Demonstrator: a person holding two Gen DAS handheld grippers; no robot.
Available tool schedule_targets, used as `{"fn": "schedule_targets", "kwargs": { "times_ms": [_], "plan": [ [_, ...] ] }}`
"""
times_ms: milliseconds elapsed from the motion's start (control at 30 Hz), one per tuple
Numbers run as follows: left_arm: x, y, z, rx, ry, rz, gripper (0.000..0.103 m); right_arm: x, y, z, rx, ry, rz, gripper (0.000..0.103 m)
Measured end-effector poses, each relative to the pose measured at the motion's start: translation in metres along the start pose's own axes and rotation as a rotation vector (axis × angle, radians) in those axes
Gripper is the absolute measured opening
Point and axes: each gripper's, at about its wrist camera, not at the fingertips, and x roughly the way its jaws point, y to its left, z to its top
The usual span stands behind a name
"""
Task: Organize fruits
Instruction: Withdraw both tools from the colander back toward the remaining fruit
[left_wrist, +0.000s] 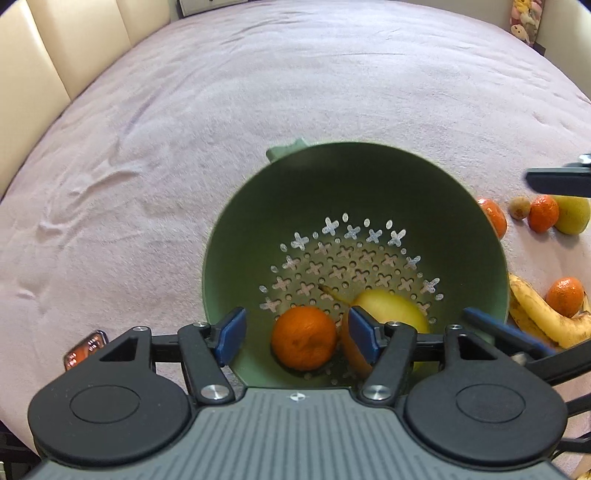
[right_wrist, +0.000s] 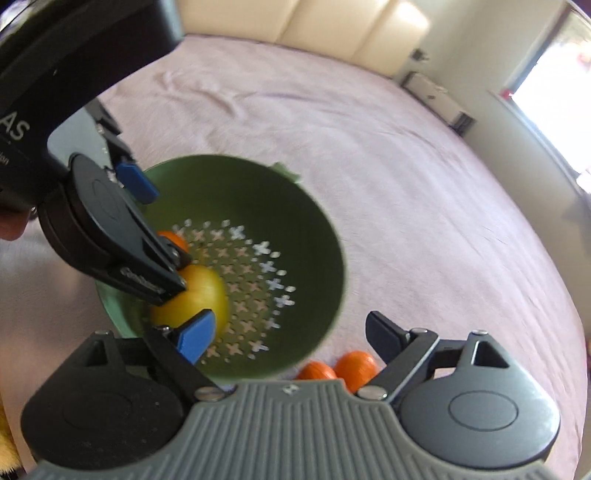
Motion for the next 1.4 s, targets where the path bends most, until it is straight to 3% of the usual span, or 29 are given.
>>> {"fn": "schedule_targets", "kwargs": {
  "times_ms": [400,600,733,867,1000,1167,1233,1400],
  "plan": [
    [-0.017,-0.018,0.006,0.138,-0.039,0.112,0.08,-0.063,-0.03,-0.052,0.346,0.003,-0.181,0.09],
    [-0.032,-0.02,0.004,0.123,-0.108,0.096,0.081,-0.077,-0.043,-0.086,0.524,0.05,-0.247,0.09],
    [-0.048,-0.025,0.003,0.105,-0.182,0.013,0.082,-0.081,-0.049,-0.107,0.63,0.09,-0.256,0.09],
    [-0.062,-0.035,0.002,0.084,-0.224,-0.144,0.082,-0.088,-0.055,-0.126,0.72,0.1,-0.25,0.09],
    [-0.07,-0.054,-0.003,0.086,-0.211,-0.295,0.078,-0.091,-0.059,-0.138,0.776,0.095,-0.229,0.09],
    [-0.076,-0.086,-0.013,0.094,-0.16,-0.456,0.071,-0.089,-0.062,-0.15,0.805,0.102,-0.208,0.08],
    [-0.07,-0.097,-0.016,0.036,-0.12,-0.46,0.065,-0.088,-0.063,-0.153,0.816,0.107,-0.199,0.073],
    [-0.047,-0.111,-0.021,-0.063,-0.032,-0.466,0.059,-0.083,-0.063,-0.157,0.816,0.124,-0.172,0.069]
  ]
}}
